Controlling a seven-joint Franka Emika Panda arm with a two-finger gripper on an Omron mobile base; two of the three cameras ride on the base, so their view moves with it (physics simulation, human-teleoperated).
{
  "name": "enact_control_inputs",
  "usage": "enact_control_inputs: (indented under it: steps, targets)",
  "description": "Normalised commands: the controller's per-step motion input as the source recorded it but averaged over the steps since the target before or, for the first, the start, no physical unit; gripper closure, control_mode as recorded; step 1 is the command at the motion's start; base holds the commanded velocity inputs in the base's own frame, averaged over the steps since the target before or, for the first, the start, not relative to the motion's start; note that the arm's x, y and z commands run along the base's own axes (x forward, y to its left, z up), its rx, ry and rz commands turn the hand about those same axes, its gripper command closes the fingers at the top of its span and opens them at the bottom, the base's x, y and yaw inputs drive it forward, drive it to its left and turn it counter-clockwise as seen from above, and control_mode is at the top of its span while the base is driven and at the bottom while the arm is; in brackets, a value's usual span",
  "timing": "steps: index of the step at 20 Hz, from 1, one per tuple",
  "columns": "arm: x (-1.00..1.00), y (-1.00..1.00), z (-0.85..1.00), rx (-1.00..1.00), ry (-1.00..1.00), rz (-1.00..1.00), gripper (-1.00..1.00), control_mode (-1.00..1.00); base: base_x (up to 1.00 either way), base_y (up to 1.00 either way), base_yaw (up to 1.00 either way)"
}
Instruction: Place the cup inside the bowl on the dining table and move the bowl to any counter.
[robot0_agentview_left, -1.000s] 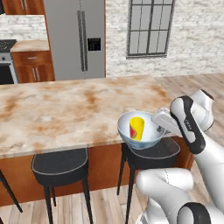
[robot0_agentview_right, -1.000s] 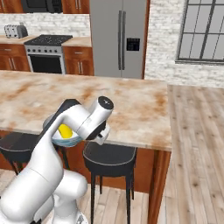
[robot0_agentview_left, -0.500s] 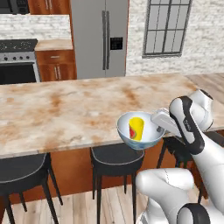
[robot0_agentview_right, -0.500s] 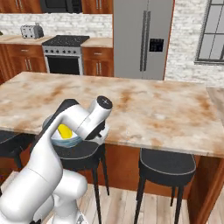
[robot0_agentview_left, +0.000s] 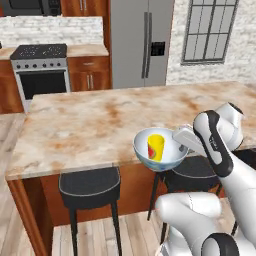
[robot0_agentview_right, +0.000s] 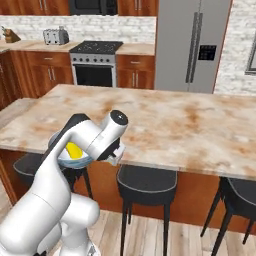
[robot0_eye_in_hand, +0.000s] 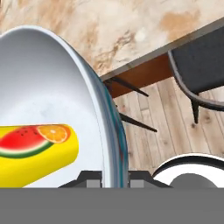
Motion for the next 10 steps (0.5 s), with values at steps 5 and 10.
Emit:
enact_control_inputs:
  steps: [5,10]
  targets:
    - [0.0,0.0,0.0,0.0,0.0,0.0,1.0,1.0,0.0,1.0,0.0]
    - [0.0,0.0,0.0,0.0,0.0,0.0,1.0,1.0,0.0,1.0,0.0]
